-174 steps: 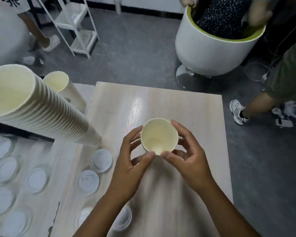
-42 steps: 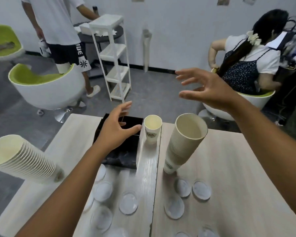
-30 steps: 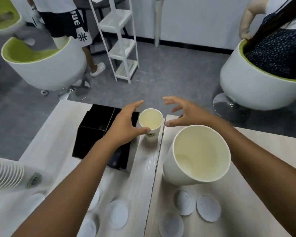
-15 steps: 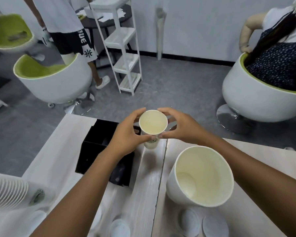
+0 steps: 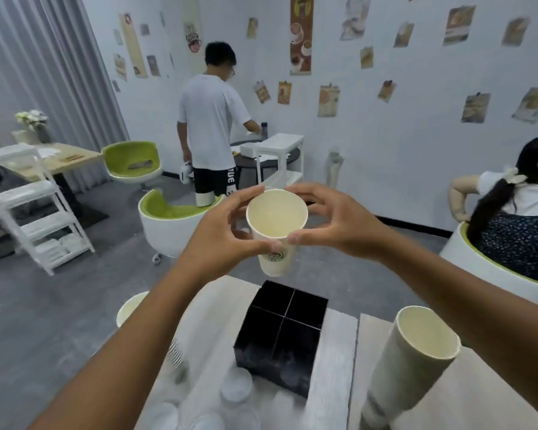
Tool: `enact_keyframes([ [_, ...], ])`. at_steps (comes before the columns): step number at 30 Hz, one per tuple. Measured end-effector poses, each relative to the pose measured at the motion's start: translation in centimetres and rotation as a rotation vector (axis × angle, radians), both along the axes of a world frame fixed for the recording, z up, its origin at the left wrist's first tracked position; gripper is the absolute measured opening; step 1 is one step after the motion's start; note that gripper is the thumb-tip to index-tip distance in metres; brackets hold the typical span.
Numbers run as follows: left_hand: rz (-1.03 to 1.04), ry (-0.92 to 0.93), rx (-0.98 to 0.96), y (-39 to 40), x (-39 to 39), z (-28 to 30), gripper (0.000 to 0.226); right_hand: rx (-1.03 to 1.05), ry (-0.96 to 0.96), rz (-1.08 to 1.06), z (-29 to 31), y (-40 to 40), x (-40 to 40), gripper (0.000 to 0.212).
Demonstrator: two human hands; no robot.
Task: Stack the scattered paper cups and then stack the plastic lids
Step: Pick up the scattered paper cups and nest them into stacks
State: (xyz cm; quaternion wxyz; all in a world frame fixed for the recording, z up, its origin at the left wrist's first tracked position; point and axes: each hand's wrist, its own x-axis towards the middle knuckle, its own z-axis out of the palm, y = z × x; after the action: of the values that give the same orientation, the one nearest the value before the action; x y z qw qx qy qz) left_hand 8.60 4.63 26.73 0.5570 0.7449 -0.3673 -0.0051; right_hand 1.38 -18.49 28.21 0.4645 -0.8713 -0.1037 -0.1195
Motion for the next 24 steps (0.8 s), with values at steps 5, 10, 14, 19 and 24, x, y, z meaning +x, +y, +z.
enact_keyframes([
  [5, 0.096, -0.031, -0.027, 11.1, -0.4, 1.6, 0.089, 0.107, -0.023, 0.086, 1.0, 11.1, 1.5, 0.07],
  [10, 0.151, 0.049, -0.103, 18.7, 0.6, 0.4, 0.088, 0.139, -0.029, 0.104, 0.7, 19.0, 3.0, 0.068],
  [14, 0.155, 0.12, -0.194, 21.8, 1.9, -2.0, 0.083, 0.124, -0.021, 0.107, -0.5, 22.7, 4.3, 0.059],
  [19, 0.152, 0.219, -0.285, 22.5, 3.3, -5.4, 0.077, 0.126, 0.017, 0.079, -3.4, 24.3, 6.3, 0.061],
  [24, 0.164, 0.321, -0.27, 22.6, 4.7, -10.0, 0.065, 0.11, 0.097, 0.015, -8.5, 24.4, 8.3, 0.064],
])
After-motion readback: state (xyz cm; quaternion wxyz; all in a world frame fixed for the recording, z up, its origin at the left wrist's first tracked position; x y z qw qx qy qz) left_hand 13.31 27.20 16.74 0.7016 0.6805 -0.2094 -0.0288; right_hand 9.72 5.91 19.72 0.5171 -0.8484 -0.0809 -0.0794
